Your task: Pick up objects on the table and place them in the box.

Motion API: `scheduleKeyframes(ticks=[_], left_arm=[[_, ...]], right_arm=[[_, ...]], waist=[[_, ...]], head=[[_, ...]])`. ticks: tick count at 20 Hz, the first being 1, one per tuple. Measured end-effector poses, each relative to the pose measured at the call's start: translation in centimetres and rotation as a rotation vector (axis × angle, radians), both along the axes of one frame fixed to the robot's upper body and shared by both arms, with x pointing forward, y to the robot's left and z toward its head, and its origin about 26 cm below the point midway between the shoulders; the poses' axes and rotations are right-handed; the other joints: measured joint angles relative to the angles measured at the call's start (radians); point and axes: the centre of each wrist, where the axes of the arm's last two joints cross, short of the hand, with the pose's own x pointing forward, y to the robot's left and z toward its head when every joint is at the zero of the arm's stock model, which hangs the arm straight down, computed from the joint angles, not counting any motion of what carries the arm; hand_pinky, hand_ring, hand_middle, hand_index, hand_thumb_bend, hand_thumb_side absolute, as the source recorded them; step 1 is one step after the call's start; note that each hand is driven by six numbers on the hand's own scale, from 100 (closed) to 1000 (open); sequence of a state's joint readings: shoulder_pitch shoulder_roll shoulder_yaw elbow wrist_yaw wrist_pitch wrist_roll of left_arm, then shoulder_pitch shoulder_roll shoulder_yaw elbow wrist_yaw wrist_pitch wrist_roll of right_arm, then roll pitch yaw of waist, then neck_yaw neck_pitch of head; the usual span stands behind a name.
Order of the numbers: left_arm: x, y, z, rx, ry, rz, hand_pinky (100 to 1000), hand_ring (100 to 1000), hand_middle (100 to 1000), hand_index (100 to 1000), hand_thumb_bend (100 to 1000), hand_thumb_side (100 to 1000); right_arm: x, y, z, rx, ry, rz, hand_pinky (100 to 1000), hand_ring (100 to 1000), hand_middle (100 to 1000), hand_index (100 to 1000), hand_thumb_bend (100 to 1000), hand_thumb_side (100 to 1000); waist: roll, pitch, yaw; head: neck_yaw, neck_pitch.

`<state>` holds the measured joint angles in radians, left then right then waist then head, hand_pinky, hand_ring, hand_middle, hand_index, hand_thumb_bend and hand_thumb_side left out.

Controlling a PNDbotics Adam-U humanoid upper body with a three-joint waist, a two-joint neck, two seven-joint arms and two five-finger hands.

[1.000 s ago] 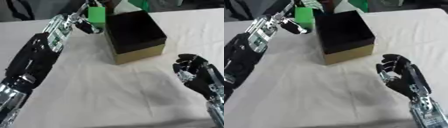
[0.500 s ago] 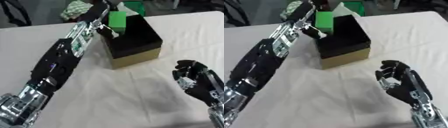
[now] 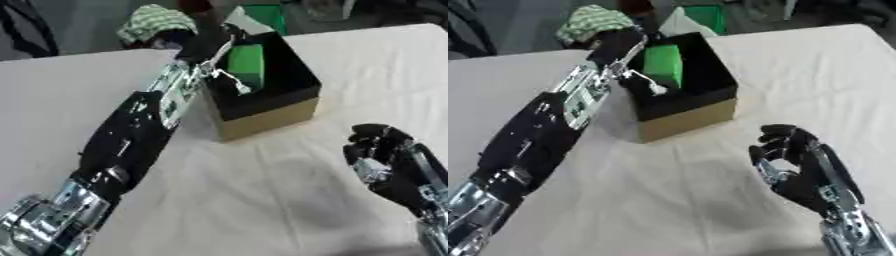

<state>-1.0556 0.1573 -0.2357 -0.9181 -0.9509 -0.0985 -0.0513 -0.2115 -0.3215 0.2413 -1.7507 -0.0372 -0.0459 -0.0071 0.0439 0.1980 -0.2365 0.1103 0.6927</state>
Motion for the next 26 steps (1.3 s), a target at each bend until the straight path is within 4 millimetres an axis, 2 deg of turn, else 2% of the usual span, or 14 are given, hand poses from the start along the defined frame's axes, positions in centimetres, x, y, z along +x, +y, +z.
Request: scheduleKeyframes(ticks=[1, 3, 6, 7, 8, 9, 10, 13, 17, 21, 26], left_arm=[[0.0, 0.0, 0.0, 0.004, 0.006, -0.003, 746, 713, 692, 805, 1000, 481], [0.0, 0.0, 0.1, 0.007, 0.015, -0.010, 748, 718, 700, 807, 1000, 516], [-0.3, 0.0, 0.6, -0.020, 0.017, -0.031, 720, 680, 659, 782, 1000, 450], [-0.4, 0.1, 0.9, -0.040, 0.013, -0.039, 716, 675, 654, 778, 973, 443], [-0.6, 0.2, 1.4, -0.071, 0.009, -0.049, 703, 664, 637, 765, 904, 411], [-0.8, 0.5, 1.9, -0.115, 0.005, -0.063, 697, 660, 631, 760, 762, 747], [-1.1, 0.8, 2.5, -0.165, 0.002, -0.079, 694, 658, 629, 759, 834, 365], [-2.6, 2.0, 4.8, -0.320, -0.017, -0.150, 687, 652, 623, 754, 789, 327], [-5.8, 4.8, 7.4, -0.484, -0.036, -0.227, 677, 646, 615, 746, 711, 289], [-8.9, 8.2, 7.6, -0.627, -0.018, -0.236, 672, 645, 611, 742, 647, 292], [-11.9, 11.0, 5.9, -0.731, 0.013, -0.199, 669, 644, 609, 739, 604, 334]], right_arm=[[0.0, 0.0, 0.0, 0.000, 0.000, 0.000, 571, 605, 605, 746, 285, 279], [0.0, 0.0, 0.0, 0.000, 0.000, -0.001, 571, 605, 605, 746, 285, 279], [0.0, 0.0, 0.0, 0.001, 0.001, -0.002, 571, 605, 605, 746, 284, 279], [0.0, 0.0, 0.0, 0.001, 0.000, -0.004, 571, 605, 605, 746, 284, 279], [0.0, -0.1, 0.0, 0.002, 0.000, -0.006, 570, 605, 605, 746, 284, 279], [0.0, -0.2, 0.0, 0.003, 0.000, -0.011, 571, 605, 605, 746, 283, 279], [0.0, -0.2, -0.1, 0.005, 0.001, -0.016, 571, 605, 605, 746, 256, 293], [-0.1, -0.5, -0.2, 0.009, 0.001, -0.031, 571, 605, 605, 746, 255, 292], [-0.1, -0.8, -0.2, 0.014, -0.001, -0.051, 571, 605, 605, 746, 255, 290], [-0.1, -1.0, -0.3, 0.019, -0.001, -0.069, 571, 605, 605, 746, 255, 288], [-0.1, -1.2, -0.2, 0.023, -0.005, -0.083, 571, 605, 605, 746, 256, 287]], waist=[[0.000, 0.000, 0.002], [0.000, 0.001, 0.004], [-0.001, 0.002, 0.011], [-0.002, 0.002, 0.015], [-0.003, 0.002, 0.021], [-0.004, 0.002, 0.029], [-0.004, 0.002, 0.036], [-0.004, 0.002, 0.062], [-0.006, -0.002, 0.097], [-0.020, -0.003, 0.130], [-0.025, -0.003, 0.149]], head=[[-0.002, 0.000], [-0.005, 0.000], [-0.009, 0.000], [-0.011, 0.000], [-0.014, 0.000], [-0.017, 0.000], [-0.019, 0.000], [-0.030, 0.000], [-0.049, 0.000], [-0.064, 0.000], [-0.069, 0.001]])
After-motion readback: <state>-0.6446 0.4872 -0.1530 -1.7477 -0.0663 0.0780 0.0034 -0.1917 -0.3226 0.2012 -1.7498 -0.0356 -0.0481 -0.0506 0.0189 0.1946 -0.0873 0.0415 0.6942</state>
